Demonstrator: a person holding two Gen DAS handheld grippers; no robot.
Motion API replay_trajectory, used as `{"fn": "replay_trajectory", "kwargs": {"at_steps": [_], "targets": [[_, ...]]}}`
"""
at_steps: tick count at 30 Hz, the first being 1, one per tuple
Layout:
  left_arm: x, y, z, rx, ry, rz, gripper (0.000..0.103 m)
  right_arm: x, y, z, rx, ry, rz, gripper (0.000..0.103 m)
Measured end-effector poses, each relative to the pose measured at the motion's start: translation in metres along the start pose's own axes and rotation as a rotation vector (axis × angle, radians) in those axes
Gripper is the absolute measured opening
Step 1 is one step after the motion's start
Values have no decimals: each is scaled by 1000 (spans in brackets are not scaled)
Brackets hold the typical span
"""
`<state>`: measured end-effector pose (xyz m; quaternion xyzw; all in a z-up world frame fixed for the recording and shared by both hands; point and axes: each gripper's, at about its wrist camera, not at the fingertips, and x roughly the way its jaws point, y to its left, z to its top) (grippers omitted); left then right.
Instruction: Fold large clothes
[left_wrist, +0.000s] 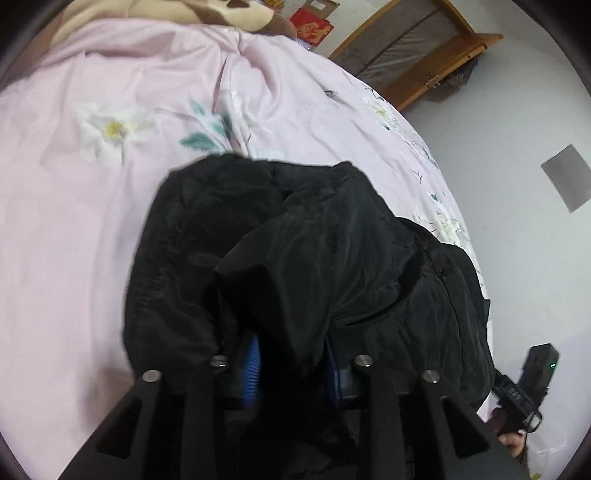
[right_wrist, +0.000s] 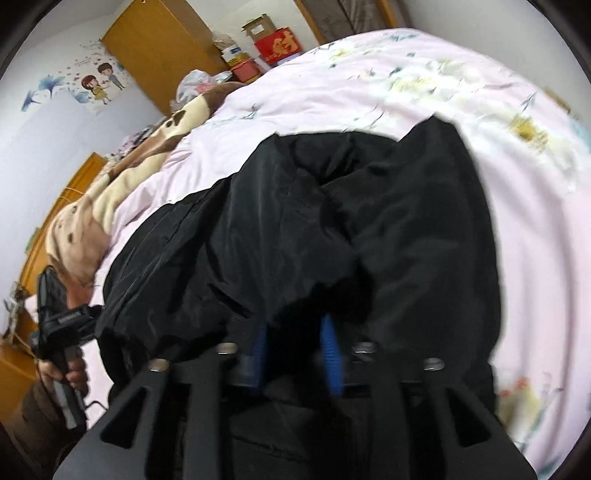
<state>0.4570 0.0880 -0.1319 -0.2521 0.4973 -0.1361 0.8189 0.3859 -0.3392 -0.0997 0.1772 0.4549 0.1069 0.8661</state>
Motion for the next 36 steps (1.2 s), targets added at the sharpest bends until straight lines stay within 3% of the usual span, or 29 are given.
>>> {"fn": "replay_trajectory", "kwargs": {"at_steps": [2, 4, 7, 9, 11, 12, 17, 20, 22, 27, 34, 36], "targets": [[-18, -17, 0, 96, -47, 61, 43, -14, 7, 2, -30, -16, -22, 33], [-35, -28, 0, 120, -91, 102, 68, -31, 20, 4, -95, -55, -80, 33], [-55, -45, 2, 116, -149, 80, 69, -52, 45, 8, -211, -125, -161, 33], [-57, -69, 3, 189, -162, 147, 70, -55, 64, 11, -266, -148, -194, 35], [-51, -90, 2, 240, -154, 121, 70, -52, 83, 13, -313, -155, -203, 42], [-49, -96, -1, 248, -143, 110, 70, -48, 93, 12, -336, -163, -202, 47], [-8, -118, -16, 308, -89, 166, 70, -13, 124, 7, -363, -133, -114, 49], [28, -109, -31, 350, -27, 264, 70, 17, 122, -3, -360, -64, -126, 52], [37, -104, -40, 375, -40, 269, 72, 34, 112, -12, -345, -24, -135, 54], [59, -97, -58, 480, -79, 332, 77, 54, 92, -35, -391, -16, -146, 59], [73, -94, -61, 485, -66, 357, 79, 73, 90, -41, -448, 7, -190, 59], [60, -97, -54, 466, -47, 320, 79, 67, 90, -35, -426, 31, -174, 59]]}}
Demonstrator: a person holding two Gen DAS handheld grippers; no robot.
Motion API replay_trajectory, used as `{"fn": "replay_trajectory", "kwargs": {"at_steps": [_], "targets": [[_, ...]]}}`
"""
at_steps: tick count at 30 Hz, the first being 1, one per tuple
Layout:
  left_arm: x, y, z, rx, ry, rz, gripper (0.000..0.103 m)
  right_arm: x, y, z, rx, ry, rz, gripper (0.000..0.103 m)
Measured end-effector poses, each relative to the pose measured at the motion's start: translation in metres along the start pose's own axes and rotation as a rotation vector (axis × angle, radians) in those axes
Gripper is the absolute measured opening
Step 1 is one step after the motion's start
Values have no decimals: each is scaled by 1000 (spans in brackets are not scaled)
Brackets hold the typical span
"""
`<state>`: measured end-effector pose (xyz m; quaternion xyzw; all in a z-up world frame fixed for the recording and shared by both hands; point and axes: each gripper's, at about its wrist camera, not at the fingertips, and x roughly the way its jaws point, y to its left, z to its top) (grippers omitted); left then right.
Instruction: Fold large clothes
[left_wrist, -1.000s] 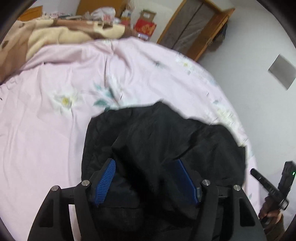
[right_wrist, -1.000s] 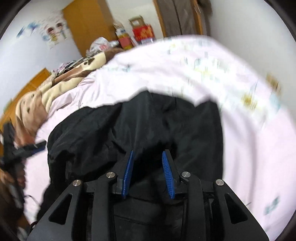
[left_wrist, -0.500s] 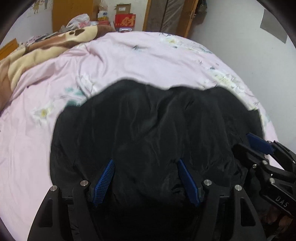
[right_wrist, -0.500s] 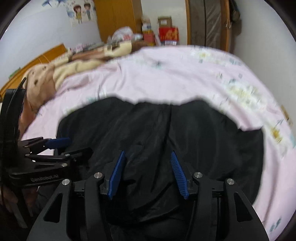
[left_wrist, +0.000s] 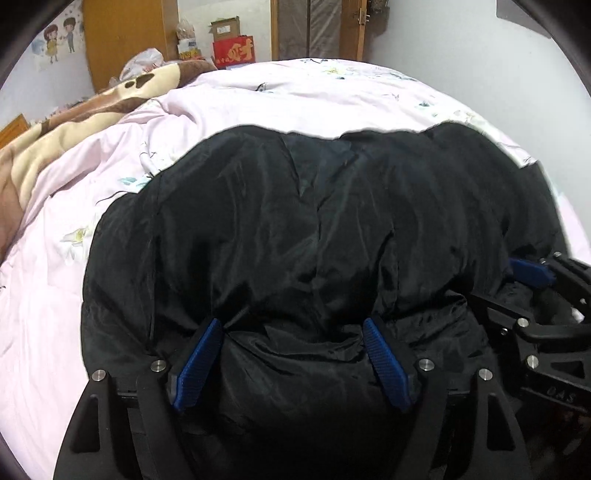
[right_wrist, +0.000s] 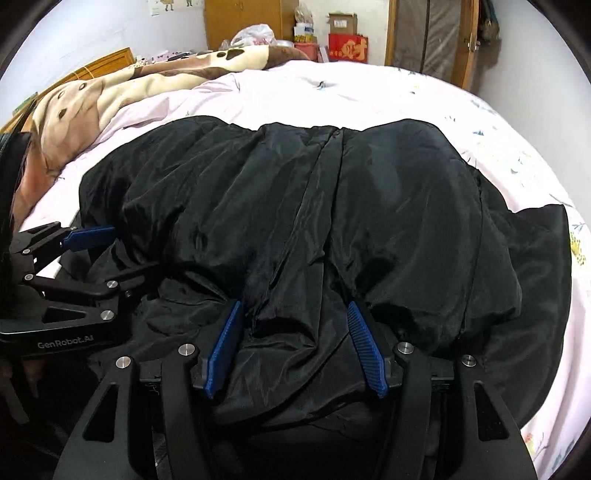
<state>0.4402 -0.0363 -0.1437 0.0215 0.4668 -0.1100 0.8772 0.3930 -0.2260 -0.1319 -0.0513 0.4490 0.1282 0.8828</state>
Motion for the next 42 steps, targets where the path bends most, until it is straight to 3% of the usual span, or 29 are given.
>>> {"fn": "replay_trajectory", "kwargs": {"at_steps": [2, 3, 7, 9, 12, 15, 22, 25, 31, 35, 38, 42], "targets": [[-17, 7, 6, -9, -30, -8, 79, -18, -7, 6, 36, -26, 10, 59], [-25, 10, 9, -8, -55, 6, 79, -33, -10, 8, 47, -81, -14, 59], [-43, 30, 21, -55, -149, 109, 81, -63, -22, 17, 77, -204, -107, 60], [-29, 40, 26, -83, -106, 161, 81, -56, -27, 21, 82, -185, -169, 60], [-5, 56, 20, -150, -38, 145, 84, -28, -38, 20, 90, -98, -211, 60], [6, 66, 8, -204, -40, 129, 95, -10, -37, 11, 64, -74, -220, 60], [11, 63, 8, -184, -30, 142, 96, 3, -37, 5, 52, -69, -225, 60], [-4, 72, 9, -205, -1, 93, 95, -11, -39, 11, 74, -40, -216, 60], [-72, 75, -23, -174, -49, 89, 95, -83, -36, -3, 129, -126, -186, 60], [-121, 79, -56, -173, -81, 76, 95, -126, -29, -29, 149, -153, -177, 60], [-154, 80, -87, -153, -94, 108, 95, -154, -29, -51, 171, -165, -185, 60], [-180, 84, -123, -190, -84, 101, 95, -186, -26, -83, 206, -171, -197, 60]]}}
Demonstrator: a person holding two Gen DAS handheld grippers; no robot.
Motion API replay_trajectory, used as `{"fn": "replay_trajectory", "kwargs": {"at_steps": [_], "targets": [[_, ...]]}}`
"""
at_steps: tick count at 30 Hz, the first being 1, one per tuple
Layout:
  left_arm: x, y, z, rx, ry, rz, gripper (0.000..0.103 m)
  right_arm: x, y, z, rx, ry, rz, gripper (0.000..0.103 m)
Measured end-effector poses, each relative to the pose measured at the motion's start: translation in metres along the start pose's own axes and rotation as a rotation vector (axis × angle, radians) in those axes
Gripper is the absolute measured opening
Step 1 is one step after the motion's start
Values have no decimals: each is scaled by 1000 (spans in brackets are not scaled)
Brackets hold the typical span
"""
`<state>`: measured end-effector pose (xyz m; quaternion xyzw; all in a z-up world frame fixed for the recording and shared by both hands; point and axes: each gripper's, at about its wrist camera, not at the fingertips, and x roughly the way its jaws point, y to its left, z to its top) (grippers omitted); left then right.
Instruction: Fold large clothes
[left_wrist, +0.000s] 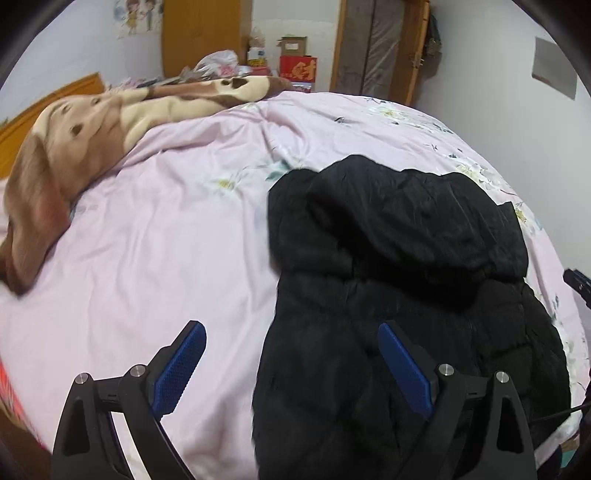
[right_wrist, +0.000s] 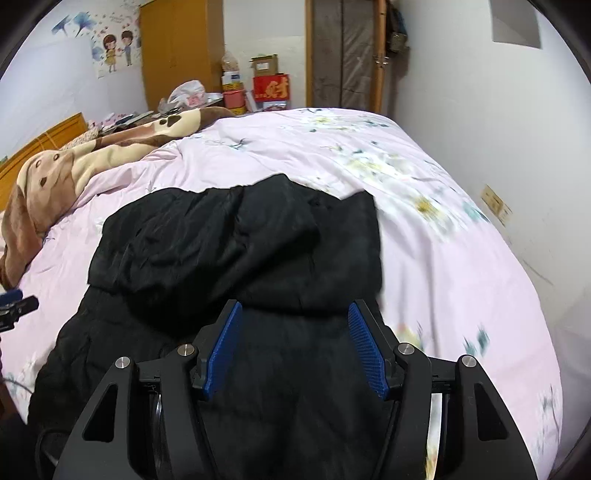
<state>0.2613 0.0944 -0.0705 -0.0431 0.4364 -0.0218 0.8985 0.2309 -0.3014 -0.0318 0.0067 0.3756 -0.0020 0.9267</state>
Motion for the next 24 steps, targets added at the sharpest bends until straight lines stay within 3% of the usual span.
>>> {"fn": "replay_trajectory", "kwargs": {"at_steps": [4, 13, 20, 24], "targets": [[-20, 8, -35, -1, 4, 12, 95, -25, -4, -20, 22, -7, -4, 60], [-47, 27, -97, -75, 50, -41, 95, -70, -17, -77, 50, 11, -26, 60], [-75, 43, -129, -16, 72, -7, 95, -96, -42, -121, 96, 33, -58, 60], [-67, 51, -140, -86, 100, -47, 95, -93, -55, -145, 137, 77, -81, 63]]}}
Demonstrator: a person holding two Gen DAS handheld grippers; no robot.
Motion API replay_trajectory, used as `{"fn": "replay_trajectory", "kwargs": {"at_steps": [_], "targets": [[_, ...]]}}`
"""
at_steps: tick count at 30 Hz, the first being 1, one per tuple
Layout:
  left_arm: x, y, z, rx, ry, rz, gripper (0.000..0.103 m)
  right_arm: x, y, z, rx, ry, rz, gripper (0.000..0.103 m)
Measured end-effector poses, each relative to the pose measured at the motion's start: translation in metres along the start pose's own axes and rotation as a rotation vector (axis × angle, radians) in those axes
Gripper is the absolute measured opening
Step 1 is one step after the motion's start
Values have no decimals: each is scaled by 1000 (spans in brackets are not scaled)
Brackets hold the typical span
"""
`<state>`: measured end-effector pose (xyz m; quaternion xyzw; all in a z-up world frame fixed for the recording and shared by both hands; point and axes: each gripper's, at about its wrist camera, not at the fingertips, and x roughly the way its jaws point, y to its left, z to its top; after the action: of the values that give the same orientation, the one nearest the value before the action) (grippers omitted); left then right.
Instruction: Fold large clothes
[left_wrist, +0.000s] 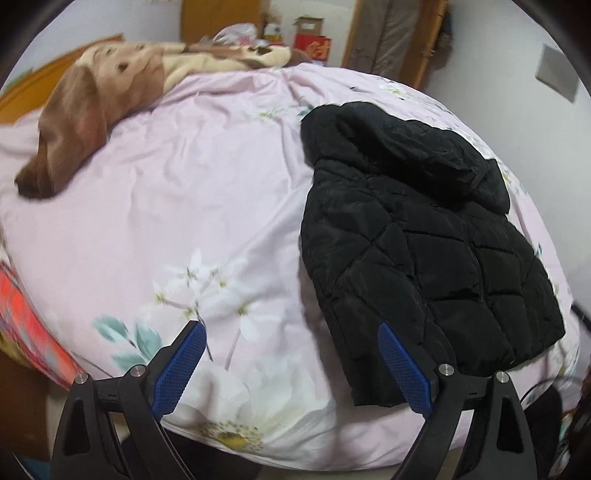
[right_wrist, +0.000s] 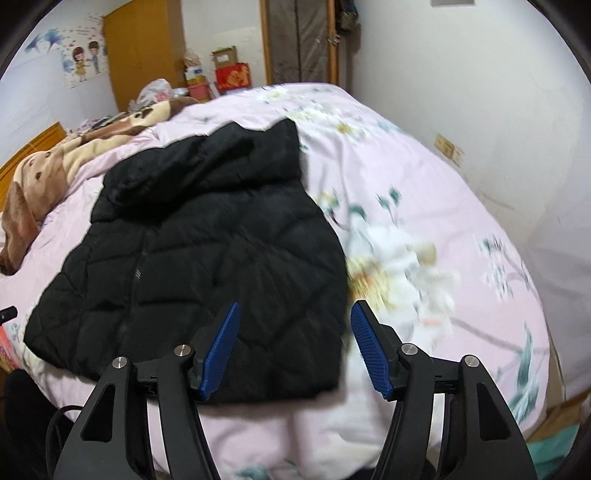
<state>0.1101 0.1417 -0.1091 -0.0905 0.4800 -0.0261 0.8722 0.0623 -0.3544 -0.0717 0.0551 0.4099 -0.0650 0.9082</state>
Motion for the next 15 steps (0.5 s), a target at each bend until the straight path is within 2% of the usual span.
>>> {"fn": "replay_trajectory", "kwargs": {"at_steps": [4, 8, 12, 15], "targets": [[17, -10, -9, -1, 30, -22, 95, 8, -5, -14, 16, 40, -9, 64], [31, -24, -18, 6, 59, -74, 95, 19, -10, -23, 24, 66, -11, 73], [45, -30, -23, -37, 88, -111, 95, 30, -13, -34, 60, 101, -3, 73], [50, -33, -26, -48, 97, -110, 94, 35, -14, -37, 66, 111, 18, 73]]}}
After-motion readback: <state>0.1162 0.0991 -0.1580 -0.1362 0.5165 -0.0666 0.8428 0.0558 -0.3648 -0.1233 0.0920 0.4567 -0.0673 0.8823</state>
